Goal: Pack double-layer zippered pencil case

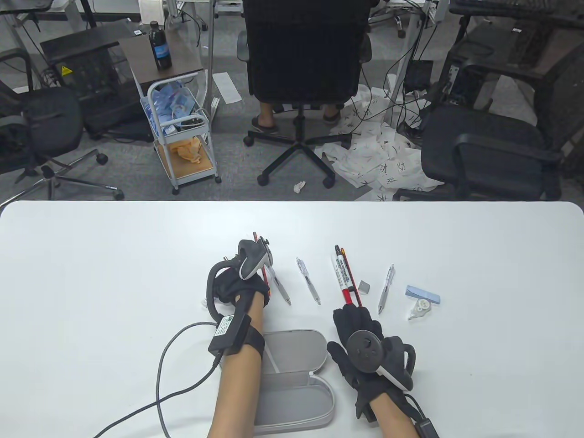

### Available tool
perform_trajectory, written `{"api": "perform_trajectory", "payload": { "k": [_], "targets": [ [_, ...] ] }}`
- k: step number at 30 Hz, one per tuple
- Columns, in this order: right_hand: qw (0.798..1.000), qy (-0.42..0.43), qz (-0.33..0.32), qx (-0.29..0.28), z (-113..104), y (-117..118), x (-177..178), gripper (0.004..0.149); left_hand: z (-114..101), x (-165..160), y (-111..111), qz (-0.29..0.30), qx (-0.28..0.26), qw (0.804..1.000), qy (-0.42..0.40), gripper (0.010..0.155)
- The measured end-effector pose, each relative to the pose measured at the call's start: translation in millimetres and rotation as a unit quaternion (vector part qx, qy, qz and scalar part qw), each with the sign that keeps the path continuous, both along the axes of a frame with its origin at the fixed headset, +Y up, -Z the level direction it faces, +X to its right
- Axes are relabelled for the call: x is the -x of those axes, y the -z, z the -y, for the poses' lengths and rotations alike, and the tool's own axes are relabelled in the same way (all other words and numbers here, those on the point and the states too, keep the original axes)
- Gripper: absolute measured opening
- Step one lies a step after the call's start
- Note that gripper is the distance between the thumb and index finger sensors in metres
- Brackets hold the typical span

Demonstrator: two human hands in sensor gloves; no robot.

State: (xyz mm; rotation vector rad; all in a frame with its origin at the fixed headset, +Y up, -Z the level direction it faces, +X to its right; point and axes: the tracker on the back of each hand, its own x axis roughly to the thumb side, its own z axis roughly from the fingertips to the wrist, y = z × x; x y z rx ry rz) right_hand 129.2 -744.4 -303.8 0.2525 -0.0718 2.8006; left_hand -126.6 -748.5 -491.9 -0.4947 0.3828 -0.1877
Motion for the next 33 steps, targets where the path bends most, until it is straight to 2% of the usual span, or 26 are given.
{"api": "perform_trajectory", "payload": {
  "k": [12, 14, 17, 20, 23, 26, 29, 32, 33],
  "targets": [
    [1.0, 0.007, 0.004, 0.016, 1.0, 2.9, 0.4, 0.072, -6.7, 9.3, -6.7, -0.003, -0.02, 1.0, -0.024, 0.047],
    [1.0, 0.01, 0.004, 0.016, 0.6, 2.6, -0.4, 0.072, -11.5, 10.5, -10.2, 0.002, -0.02, 0.999, -0.048, 0.047],
    [1.0, 0.008, 0.005, 0.011, -0.9, 1.9, -1.7, 0.072, -28.4, 11.7, -18.5, 0.019, -0.042, 0.996, -0.071, 0.047],
    [1.0, 0.017, 0.01, 0.005, -5.0, 2.1, -4.5, 0.072, -65.5, 13.3, -35.4, 0.08, -0.074, 0.99, -0.091, 0.047],
    [1.0, 0.022, 0.013, 0.006, -5.1, 2.4, -6.6, 0.071, -102.1, 15.7, -66.5, 0.152, -0.114, 0.976, -0.11, 0.046],
    [1.0, 0.014, 0.013, 0.012, -3.6, 3.2, -6.8, 0.072, -122.6, 20.6, -107.5, 0.19, -0.135, 0.964, -0.127, 0.046],
    [1.0, 0.02, 0.014, 0.008, -6.0, 2.8, -7.6, 0.072, -117.1, 22.0, -148.5, 0.23, -0.118, 0.954, -0.152, 0.046],
    [1.0, 0.024, 0.013, 0.007, -7.3, 2.1, -7.8, 0.071, -92.4, 16.8, -193.1, 0.32, -0.094, 0.928, -0.165, 0.044],
    [1.0, 0.023, 0.011, 0.007, -6.8, 2.2, -7.2, 0.071, -81.3, 15.1, -206.8, 0.348, -0.103, 0.918, -0.157, 0.044]
  ]
}}
